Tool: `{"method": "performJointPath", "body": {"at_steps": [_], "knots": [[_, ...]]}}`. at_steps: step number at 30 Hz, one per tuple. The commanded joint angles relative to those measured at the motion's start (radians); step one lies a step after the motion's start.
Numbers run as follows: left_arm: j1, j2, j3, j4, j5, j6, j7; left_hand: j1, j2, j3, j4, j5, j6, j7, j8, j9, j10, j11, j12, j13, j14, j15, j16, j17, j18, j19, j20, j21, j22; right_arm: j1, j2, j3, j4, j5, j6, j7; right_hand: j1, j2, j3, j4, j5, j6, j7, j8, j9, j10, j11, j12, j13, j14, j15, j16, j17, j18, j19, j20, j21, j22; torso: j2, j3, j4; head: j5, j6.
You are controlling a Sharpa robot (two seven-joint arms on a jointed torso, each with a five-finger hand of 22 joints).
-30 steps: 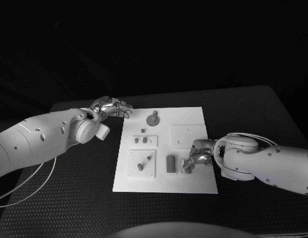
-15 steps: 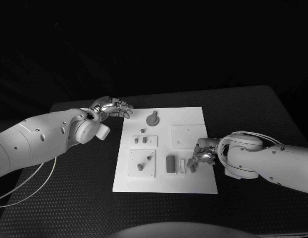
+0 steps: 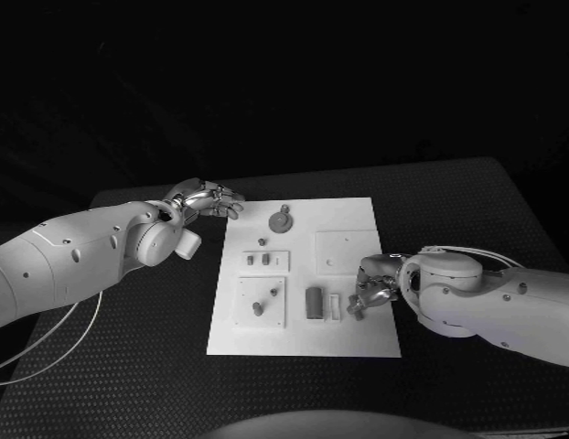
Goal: Assemble the parts on the task board
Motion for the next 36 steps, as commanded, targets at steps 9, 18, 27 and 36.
{"method": "performJointPath", "body": {"at_steps": [9,18,27,36], "knots": [[0.001,-0.002,0.001,0.004,0.005,0.011,0.012,0.000,-0.002,0.001,0.001,-0.002,-0.001,0.000,0.006,-0.001,-0.007,0.000,-0.006,-0.001,0.005,0.005,-0.004,0.002,-0.015,-0.001,0.004,-0.001,-0.001,-0.008,0.007,-0.014,0.032,-0.286,0.153,-0.106,0.026,0.025,-0.001,-0.015,-0.004,-0.107,0.079,-0.086,-0.066,-0.020,0.025,-0.001,0.004,-0.038,0.026,-0.005,-0.028,0.007,-0.030,0.009,-0.003,0.020,0.000,0.0002,0.0001,-0.005,0.000],[0.001,-0.001,0.000,0.005,0.005,0.010,0.012,0.000,-0.002,0.001,0.001,-0.001,-0.001,0.000,0.006,-0.002,-0.007,0.000,-0.006,-0.001,0.006,0.005,-0.005,0.003,-0.015,-0.001,0.004,-0.001,-0.001,-0.008,0.010,-0.016,0.042,-0.293,0.184,-0.111,0.029,0.052,-0.009,-0.033,-0.003,-0.103,0.080,-0.088,-0.078,-0.023,0.026,0.000,0.003,-0.041,0.028,-0.003,-0.028,0.007,-0.035,0.012,0.000,0.019,0.000,-0.0001,0.0008,-0.010,-0.001],[0.001,-0.001,0.000,0.006,0.005,0.010,0.013,-0.001,-0.002,0.000,0.002,-0.001,-0.001,0.000,0.006,-0.002,-0.007,0.000,-0.006,-0.001,0.005,0.005,-0.006,0.003,-0.015,-0.001,0.004,-0.001,-0.001,-0.009,0.008,-0.016,0.032,-0.237,0.160,-0.111,0.159,0.153,0.087,-0.064,0.000,-0.089,0.077,-0.085,-0.105,-0.021,0.023,0.007,0.000,-0.033,0.027,0.003,-0.017,0.007,-0.043,0.016,0.013,0.020,0.000,0.0001,0.0007,-0.012,0.000],[0.001,-0.003,0.000,0.007,0.004,0.008,0.012,0.000,-0.001,0.000,0.002,-0.001,-0.001,0.000,0.006,-0.002,-0.007,0.000,-0.006,-0.001,0.005,0.005,-0.006,0.004,-0.015,-0.001,0.004,-0.001,-0.001,-0.009,-0.010,-0.015,0.005,0.006,0.067,-0.093,0.170,0.161,0.157,-0.065,0.000,-0.069,0.070,-0.070,-0.110,-0.004,0.017,0.016,-0.001,0.006,0.024,0.012,0.024,0.007,-0.029,0.016,0.029,0.020,0.000,0.0004,0.0012,-0.013,0.000]]}}
